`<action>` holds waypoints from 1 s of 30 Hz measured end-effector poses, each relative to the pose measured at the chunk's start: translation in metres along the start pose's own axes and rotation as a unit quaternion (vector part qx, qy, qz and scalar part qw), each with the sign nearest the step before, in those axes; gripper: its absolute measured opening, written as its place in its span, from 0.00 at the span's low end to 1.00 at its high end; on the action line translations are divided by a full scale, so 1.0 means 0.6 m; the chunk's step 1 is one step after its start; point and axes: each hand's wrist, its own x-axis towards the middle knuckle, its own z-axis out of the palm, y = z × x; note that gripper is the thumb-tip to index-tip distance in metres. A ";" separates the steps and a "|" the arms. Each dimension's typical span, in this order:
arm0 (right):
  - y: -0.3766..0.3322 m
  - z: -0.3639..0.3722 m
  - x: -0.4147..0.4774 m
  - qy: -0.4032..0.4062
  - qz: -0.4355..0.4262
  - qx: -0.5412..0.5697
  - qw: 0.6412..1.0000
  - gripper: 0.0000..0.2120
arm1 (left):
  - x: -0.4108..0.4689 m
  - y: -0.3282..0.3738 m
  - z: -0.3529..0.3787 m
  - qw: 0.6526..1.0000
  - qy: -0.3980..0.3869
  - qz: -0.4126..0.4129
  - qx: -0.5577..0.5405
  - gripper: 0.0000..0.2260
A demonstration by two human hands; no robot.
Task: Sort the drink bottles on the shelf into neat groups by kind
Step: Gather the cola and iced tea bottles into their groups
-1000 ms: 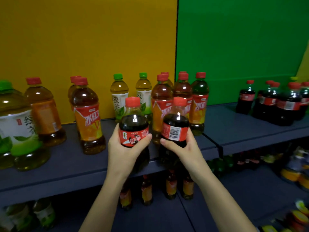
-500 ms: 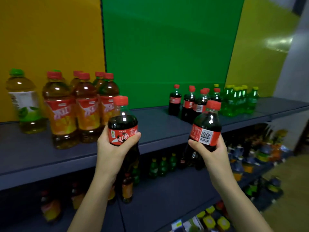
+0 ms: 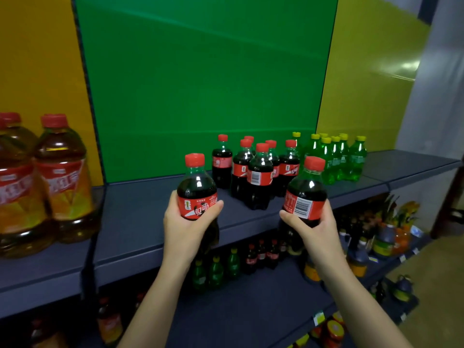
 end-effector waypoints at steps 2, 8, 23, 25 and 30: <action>0.020 0.001 0.042 0.000 -0.006 0.001 1.000 0.23 | 0.030 -0.021 0.029 1.000 0.005 0.004 0.010 0.18; 0.083 0.016 0.164 -0.015 -0.010 -0.008 1.000 0.24 | 0.108 -0.077 0.098 0.999 0.016 0.001 0.050 0.21; 0.149 0.051 0.243 -0.089 -0.037 -0.061 0.994 0.35 | 0.164 -0.119 0.159 0.982 0.063 -0.035 0.177 0.25; 0.152 0.056 0.251 -0.103 -0.047 -0.069 0.991 0.34 | 0.170 -0.123 0.158 0.981 0.061 -0.055 0.176 0.25; 0.160 0.066 0.264 -0.139 -0.044 -0.071 0.987 0.34 | 0.172 -0.127 0.160 0.972 0.061 -0.065 0.219 0.28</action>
